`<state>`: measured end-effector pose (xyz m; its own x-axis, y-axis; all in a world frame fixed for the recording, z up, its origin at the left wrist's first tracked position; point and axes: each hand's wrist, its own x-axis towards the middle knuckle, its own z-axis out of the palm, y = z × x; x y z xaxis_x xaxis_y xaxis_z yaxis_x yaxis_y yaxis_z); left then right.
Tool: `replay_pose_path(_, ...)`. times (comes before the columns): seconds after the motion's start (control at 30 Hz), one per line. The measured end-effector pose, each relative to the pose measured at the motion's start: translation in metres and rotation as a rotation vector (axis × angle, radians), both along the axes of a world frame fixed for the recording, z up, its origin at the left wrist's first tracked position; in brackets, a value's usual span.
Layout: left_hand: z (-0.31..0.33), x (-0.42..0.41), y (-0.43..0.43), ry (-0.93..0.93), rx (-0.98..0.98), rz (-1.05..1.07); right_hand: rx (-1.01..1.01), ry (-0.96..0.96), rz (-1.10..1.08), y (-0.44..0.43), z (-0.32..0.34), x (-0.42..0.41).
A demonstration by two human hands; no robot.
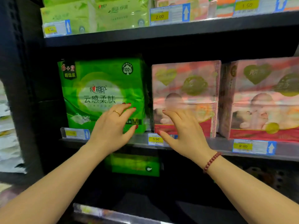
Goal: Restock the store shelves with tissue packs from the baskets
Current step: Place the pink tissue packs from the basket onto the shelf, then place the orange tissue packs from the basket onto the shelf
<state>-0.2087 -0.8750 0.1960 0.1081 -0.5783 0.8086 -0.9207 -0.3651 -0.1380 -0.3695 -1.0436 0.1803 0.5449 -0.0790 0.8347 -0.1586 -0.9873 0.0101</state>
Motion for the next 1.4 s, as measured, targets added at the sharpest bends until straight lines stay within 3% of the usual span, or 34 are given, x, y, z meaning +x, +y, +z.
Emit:
replay_pose_path(0.17,-0.059,-0.003,0.091,0.060,0.038,0.230,0.015,0.081,0.246,0.054,-0.046,0.038)
replay_pose_path(0.4,-0.140,-0.047,0.230,0.299,0.094,0.617,0.069,0.306,0.608,0.147,-0.125,0.089)
replay_pose_path(0.73,-0.222,-0.135,0.395,0.555,0.109,1.034,0.162,0.554,0.886,0.297,-0.205,0.089)
replay_pose_path(1.1,-0.292,-0.164,0.499,0.767,0.075,1.014,0.246,0.723,0.797,0.407,-0.261,0.074)
replay_pose_path(1.4,-0.351,-0.124,0.514,0.950,0.105,1.000,0.321,0.876,0.653,0.417,-0.312,0.110)
